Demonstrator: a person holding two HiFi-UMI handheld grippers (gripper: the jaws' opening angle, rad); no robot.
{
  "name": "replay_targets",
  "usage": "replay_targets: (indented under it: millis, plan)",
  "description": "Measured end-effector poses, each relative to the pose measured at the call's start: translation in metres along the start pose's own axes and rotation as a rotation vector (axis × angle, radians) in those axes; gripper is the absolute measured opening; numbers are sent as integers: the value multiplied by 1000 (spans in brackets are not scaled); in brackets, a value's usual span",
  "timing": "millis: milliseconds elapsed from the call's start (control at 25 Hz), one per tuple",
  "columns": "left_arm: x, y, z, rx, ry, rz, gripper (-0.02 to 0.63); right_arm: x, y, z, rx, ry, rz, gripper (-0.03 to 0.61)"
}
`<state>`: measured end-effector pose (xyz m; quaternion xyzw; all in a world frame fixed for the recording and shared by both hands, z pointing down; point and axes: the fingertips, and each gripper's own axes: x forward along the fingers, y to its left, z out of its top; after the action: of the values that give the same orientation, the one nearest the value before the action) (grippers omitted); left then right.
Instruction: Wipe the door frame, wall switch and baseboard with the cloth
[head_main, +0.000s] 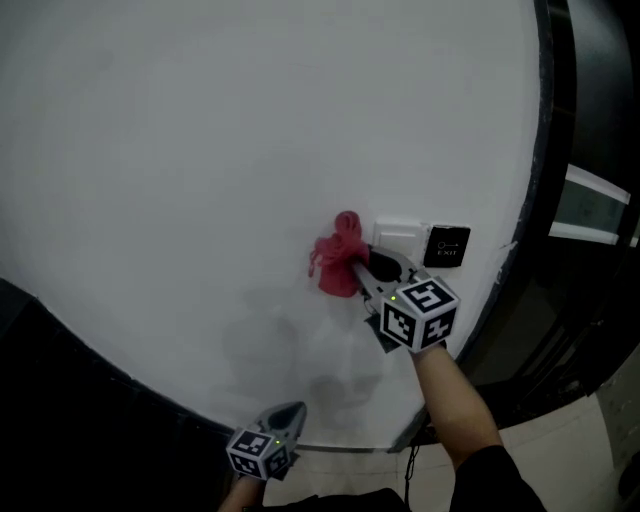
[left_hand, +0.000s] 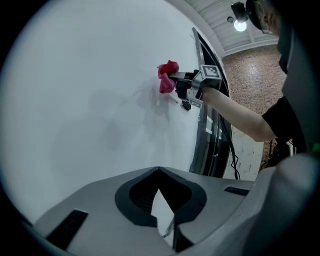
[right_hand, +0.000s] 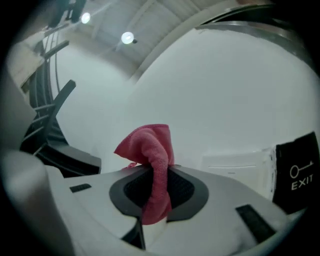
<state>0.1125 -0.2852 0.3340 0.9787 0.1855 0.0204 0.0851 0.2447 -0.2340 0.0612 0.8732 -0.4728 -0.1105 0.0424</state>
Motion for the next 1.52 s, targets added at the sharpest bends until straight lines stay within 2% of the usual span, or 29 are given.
replay_targets:
  millis: [80, 160, 320, 520, 1000, 1200, 1520]
  plan:
    - [5, -2, -1, -2, -2, 13, 3, -2, -32, -2, 54, 4, -47, 61]
    - [4, 1, -1, -6, -6, 23, 3, -7, -51, -6, 64, 15, -98, 61]
    - [-9, 10, 1, -8, -5, 21, 3, -18, -54, -3, 18, 15, -158, 61]
    - [0, 2, -1, 3, 0, -2, 3, -31, -63, 0, -45, 16, -184, 63]
    - [21, -18, -6, 70, 38, -54, 3, -67, -102, 0, -39, 0, -248, 63]
    - [24, -23, -7, 24, 30, -74, 3, -79, -110, 2, -90, 6, -293, 63]
    - [30, -24, -7, -2, 34, -73, 3, -110, -144, -1, -33, -18, -323, 63]
